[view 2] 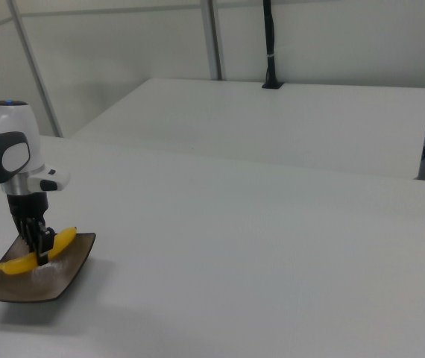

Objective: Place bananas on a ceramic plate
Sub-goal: 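Carry the banana over the brown plate and lower it, then set the banana down on the plate and open the gripper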

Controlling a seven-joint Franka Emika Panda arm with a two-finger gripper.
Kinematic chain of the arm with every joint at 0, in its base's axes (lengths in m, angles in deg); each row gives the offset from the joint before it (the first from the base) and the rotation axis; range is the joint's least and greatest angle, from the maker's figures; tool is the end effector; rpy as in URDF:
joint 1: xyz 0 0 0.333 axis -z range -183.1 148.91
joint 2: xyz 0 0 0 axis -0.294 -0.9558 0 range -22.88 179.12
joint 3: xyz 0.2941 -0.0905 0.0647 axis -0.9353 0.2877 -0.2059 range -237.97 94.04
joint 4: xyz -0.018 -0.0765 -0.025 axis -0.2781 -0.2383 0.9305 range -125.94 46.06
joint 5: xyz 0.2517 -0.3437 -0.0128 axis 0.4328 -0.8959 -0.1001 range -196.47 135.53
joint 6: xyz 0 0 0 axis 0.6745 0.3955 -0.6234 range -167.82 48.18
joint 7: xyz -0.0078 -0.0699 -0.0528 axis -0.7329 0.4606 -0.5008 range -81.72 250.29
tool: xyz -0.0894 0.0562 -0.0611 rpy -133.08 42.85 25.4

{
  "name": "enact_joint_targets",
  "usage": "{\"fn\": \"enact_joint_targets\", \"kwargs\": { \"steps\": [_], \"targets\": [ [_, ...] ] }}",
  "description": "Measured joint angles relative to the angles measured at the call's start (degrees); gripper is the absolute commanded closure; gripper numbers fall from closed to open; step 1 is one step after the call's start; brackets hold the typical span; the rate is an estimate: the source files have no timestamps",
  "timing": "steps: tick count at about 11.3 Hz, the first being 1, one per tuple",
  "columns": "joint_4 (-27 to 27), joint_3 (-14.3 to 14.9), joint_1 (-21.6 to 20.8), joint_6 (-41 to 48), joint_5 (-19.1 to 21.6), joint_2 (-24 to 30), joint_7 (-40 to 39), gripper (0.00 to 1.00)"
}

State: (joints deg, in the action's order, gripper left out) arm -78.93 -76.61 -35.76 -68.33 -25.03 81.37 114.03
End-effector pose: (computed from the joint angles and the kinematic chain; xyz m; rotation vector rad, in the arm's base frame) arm 0.4723 0.2108 0.3388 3.1061 -0.2513 -0.3035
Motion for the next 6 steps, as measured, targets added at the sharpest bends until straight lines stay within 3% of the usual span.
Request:
{"fn": "enact_joint_targets", "kwargs": {
  "steps": [3, 6],
  "targets": [
    [-0.1, 0.0, 0.1, 0.0, 0.0, 0.0, 0.0, 0.74],
    [-0.1, 0.0, 0.2, 0.0, 0.0, 0.0, 0.0, 0.69]
  ]
}}
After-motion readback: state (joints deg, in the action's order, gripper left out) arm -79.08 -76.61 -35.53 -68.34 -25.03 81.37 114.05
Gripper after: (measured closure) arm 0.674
